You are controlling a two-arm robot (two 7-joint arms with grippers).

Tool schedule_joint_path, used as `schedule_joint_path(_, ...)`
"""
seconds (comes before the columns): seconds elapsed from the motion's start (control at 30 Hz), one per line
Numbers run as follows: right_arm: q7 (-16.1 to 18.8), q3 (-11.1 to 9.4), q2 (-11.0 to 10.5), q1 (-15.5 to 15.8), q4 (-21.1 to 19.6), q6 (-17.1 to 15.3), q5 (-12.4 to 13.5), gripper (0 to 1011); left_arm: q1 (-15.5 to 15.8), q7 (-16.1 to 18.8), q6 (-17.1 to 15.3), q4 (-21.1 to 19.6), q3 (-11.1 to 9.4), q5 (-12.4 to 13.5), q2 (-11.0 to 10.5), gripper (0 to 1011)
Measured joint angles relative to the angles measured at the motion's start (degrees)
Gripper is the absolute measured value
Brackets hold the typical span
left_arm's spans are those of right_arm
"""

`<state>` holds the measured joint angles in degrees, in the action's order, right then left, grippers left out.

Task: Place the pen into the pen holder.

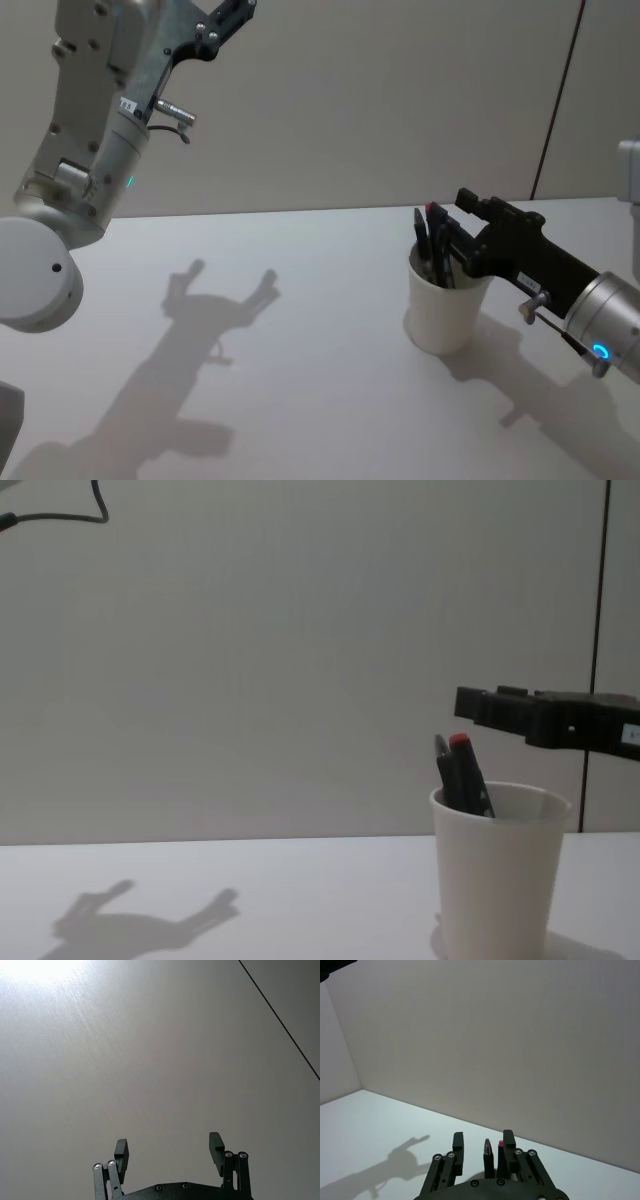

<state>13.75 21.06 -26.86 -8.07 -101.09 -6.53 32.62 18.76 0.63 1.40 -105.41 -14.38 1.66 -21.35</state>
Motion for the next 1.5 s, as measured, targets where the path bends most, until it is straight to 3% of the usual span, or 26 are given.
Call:
schedule_joint_path(0.63, -0.6, -0.6, -0.8, 0.2, -1.5, 1.0, -0.3, 999, 0.0, 0.0, 0.0, 0.0, 0.0, 0.0, 0.0, 1001)
schedule_joint_path(0.93, -3.7, -3.0, -3.5, 0.7, -4.7, 2.8, -0.4, 1001, 0.0, 0.0, 0.0, 0.0, 0.0, 0.0, 0.0, 1001)
schedule_joint_path(1.5, -12.5, -9.1, -10.3, 2.7, -9.1, 5.0, -0.1, 1001, 0.0, 0.0, 0.0, 0.0, 0.0, 0.0, 0.0, 1001)
